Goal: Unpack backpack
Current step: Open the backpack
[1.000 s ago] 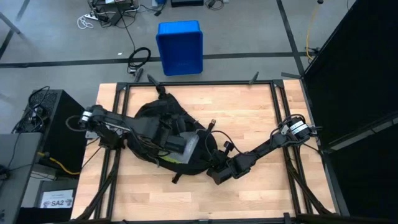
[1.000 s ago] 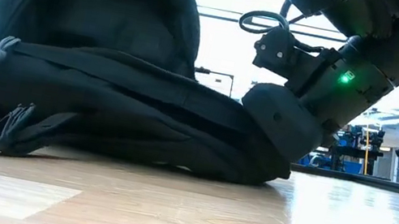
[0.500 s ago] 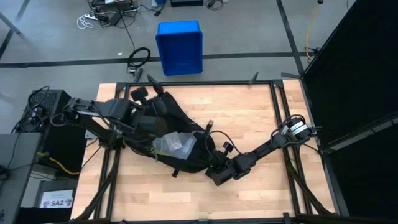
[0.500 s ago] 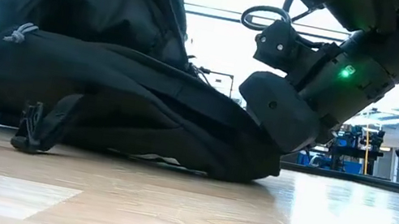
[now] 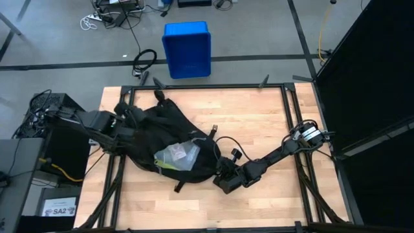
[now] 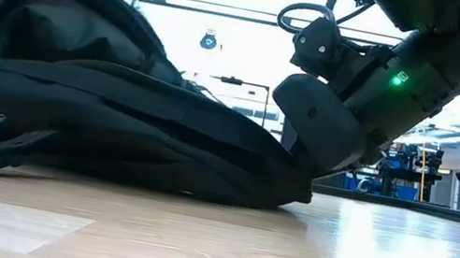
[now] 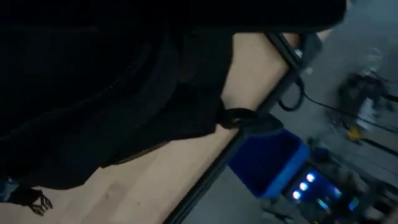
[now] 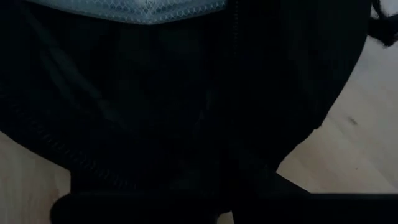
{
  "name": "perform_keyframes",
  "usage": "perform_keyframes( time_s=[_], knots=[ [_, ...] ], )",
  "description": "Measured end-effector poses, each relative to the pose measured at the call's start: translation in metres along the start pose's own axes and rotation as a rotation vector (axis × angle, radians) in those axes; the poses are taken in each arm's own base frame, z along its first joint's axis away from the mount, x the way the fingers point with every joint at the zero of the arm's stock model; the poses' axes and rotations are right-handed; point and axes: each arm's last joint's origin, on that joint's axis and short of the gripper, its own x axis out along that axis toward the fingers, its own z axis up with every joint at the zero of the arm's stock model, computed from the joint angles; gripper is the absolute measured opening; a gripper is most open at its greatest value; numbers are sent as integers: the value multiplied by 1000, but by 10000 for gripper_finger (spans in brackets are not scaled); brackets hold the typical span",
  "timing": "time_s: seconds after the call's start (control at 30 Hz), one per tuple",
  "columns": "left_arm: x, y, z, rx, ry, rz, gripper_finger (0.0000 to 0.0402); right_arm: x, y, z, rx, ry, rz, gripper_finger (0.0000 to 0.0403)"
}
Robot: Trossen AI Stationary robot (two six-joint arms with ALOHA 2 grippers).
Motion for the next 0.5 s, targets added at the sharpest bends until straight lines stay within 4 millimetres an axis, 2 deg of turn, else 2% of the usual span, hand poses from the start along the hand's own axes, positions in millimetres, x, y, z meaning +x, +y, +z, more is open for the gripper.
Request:
perform_keyframes(
  time_s=[0.17, 0.37, 0.5],
  knots=[
    [2, 11, -16, -78, 16, -28, 0, 0, 1, 0, 15, 17, 21, 0],
    [4, 12, -19, -68, 24, -17, 0, -5, 5, -7, 24, 70, 60, 0],
    [4, 17, -21, -38, -6, 51, 0, -12, 5, -16, -42, 123, 66, 0]
  ],
)
